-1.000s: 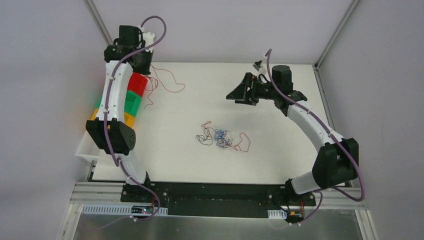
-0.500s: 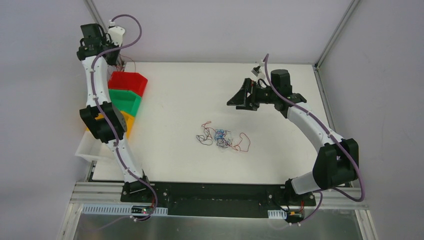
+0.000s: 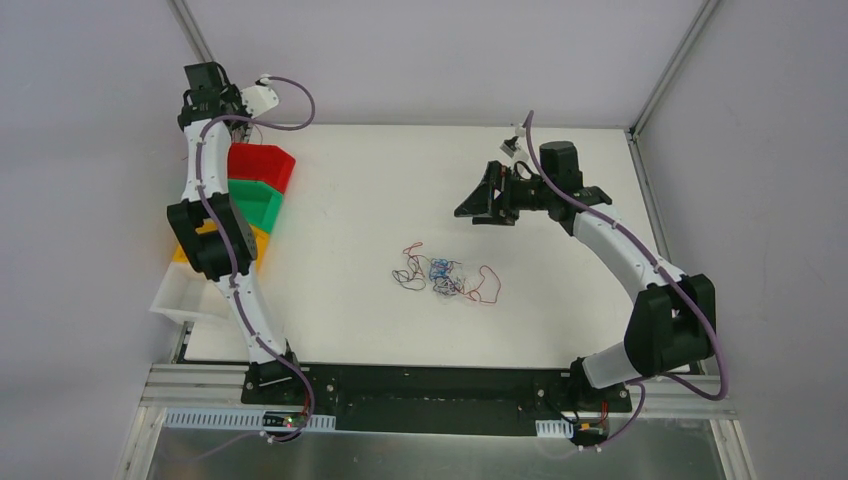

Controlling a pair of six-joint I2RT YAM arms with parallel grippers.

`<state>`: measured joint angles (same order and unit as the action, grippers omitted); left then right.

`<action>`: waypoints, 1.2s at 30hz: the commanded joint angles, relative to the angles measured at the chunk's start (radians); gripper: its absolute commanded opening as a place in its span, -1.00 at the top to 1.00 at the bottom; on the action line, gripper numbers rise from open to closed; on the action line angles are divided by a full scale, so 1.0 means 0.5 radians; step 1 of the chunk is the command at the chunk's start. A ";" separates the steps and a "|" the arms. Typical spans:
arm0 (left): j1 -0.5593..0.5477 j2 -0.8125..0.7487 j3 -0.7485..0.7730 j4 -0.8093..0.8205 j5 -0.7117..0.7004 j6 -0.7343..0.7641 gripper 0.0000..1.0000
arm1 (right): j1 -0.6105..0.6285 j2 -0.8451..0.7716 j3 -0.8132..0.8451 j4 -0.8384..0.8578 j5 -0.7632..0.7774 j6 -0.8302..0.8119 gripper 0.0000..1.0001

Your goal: Untangle the cables

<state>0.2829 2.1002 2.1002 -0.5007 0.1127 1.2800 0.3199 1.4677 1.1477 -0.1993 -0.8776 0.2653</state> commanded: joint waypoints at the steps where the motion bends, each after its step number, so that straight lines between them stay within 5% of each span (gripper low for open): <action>1: -0.001 0.061 -0.075 0.327 -0.211 0.202 1.00 | -0.015 0.031 0.032 -0.027 -0.066 -0.040 -0.96; 6: 0.003 0.144 -0.165 0.564 -0.358 0.358 1.00 | -0.022 0.046 0.032 -0.034 -0.067 -0.046 -0.96; 13: -0.013 0.098 -0.393 0.658 -0.197 0.412 1.00 | -0.046 0.071 0.033 -0.049 -0.071 -0.050 -0.95; 19: -0.034 -0.069 -0.609 0.483 0.150 0.126 1.00 | -0.053 0.099 0.033 -0.050 -0.076 -0.044 -0.95; 36: -0.007 -0.046 -0.352 0.114 0.403 -0.578 1.00 | -0.055 0.138 0.051 -0.086 -0.078 -0.052 -0.94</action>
<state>0.2749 2.1311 1.8359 -0.3618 0.2352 1.1030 0.2977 1.5349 1.1477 -0.2432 -0.8917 0.2562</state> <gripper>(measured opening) 0.017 0.969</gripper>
